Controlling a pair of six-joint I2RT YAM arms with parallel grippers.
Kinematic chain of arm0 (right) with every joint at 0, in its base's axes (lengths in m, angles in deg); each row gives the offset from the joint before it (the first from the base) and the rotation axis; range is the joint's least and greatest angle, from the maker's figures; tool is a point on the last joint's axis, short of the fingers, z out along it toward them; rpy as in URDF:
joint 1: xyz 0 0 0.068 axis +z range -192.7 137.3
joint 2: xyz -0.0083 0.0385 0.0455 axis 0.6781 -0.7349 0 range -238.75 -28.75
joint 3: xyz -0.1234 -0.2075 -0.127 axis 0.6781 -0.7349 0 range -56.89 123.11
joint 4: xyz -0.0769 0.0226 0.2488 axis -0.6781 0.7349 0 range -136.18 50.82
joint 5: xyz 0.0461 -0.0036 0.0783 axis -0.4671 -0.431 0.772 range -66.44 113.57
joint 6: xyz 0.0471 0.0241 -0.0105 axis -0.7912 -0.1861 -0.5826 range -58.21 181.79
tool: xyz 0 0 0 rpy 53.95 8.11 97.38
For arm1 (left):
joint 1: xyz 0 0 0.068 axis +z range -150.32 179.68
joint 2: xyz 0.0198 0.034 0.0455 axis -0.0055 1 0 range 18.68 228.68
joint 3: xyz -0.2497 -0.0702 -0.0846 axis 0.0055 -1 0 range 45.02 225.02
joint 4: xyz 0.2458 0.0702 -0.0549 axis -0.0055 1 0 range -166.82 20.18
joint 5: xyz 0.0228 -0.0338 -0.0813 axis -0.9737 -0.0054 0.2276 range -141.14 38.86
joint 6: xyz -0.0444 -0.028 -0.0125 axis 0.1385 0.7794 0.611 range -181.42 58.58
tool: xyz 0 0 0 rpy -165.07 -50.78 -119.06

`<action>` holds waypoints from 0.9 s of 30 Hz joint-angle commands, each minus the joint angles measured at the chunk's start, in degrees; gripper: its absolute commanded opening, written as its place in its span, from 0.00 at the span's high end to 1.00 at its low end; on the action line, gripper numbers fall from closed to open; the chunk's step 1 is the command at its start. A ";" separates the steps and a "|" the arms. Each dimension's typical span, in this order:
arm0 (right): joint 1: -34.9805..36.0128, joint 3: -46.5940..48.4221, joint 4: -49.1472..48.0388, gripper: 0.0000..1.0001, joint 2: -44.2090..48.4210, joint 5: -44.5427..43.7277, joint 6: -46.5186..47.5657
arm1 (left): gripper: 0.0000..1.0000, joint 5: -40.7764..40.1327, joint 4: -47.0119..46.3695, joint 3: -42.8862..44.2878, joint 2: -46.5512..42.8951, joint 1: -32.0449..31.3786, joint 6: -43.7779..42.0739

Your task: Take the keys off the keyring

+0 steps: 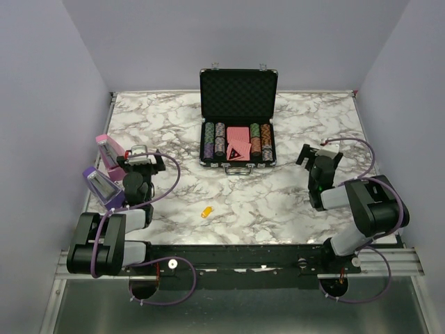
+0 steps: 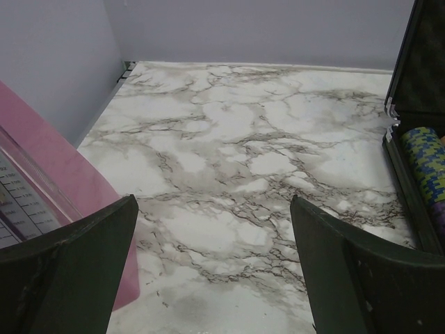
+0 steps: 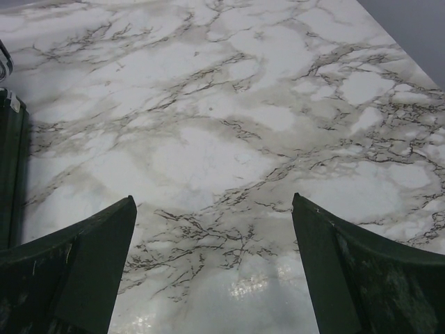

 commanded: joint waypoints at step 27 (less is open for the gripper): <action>-3.43 -7.07 -16.92 0.00 -2.25 9.14 -1.31 | 0.01 -1.05 3.52 3.01 0.35 -0.12 -0.02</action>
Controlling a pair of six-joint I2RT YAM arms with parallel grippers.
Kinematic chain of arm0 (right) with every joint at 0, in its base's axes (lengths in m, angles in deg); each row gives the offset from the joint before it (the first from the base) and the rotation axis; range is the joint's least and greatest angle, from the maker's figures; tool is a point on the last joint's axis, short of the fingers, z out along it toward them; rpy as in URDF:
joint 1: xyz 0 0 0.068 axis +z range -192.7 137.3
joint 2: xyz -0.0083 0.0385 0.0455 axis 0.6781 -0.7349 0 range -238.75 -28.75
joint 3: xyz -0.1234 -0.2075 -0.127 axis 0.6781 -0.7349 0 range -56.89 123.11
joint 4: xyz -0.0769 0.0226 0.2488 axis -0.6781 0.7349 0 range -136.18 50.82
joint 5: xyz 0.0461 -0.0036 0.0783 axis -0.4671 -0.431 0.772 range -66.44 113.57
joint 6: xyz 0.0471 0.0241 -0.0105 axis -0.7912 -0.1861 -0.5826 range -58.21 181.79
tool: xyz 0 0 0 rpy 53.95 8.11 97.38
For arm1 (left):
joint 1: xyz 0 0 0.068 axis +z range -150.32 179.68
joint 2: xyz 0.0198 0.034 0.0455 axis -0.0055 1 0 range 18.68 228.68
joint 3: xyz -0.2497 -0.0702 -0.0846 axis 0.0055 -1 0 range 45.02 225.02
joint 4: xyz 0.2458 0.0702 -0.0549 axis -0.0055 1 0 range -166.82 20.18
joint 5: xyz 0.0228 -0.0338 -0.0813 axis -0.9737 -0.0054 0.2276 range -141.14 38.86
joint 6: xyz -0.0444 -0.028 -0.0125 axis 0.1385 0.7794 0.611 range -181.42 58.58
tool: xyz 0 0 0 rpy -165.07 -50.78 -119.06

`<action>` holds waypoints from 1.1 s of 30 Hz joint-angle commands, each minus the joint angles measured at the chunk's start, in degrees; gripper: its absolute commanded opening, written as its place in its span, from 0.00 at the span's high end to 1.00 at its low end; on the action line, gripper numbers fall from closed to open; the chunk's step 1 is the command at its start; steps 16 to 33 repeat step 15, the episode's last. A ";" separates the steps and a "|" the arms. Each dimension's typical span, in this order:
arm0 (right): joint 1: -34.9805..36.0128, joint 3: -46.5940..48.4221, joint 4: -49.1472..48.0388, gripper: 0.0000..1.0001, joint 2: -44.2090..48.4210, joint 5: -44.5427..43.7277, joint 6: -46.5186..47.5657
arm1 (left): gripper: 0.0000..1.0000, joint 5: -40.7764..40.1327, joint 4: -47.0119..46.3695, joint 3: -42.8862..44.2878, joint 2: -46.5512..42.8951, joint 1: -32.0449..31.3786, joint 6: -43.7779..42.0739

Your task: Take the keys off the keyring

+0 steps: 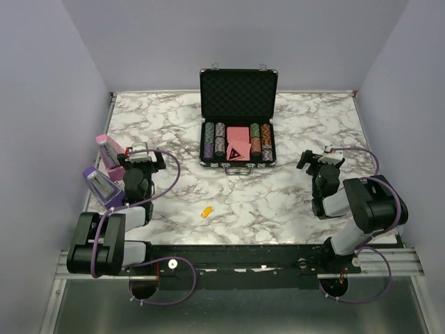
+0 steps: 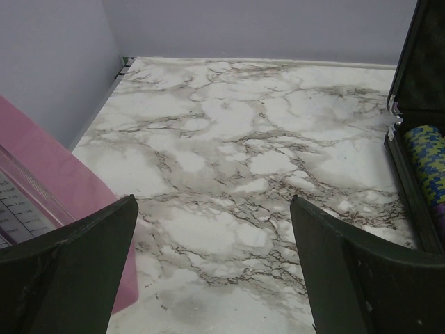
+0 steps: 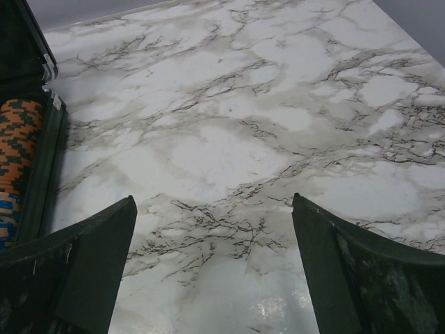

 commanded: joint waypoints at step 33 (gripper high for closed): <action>-0.54 -0.88 -4.66 0.00 -0.66 0.48 0.59 | 0.01 -1.10 0.00 0.93 0.33 -0.21 -0.02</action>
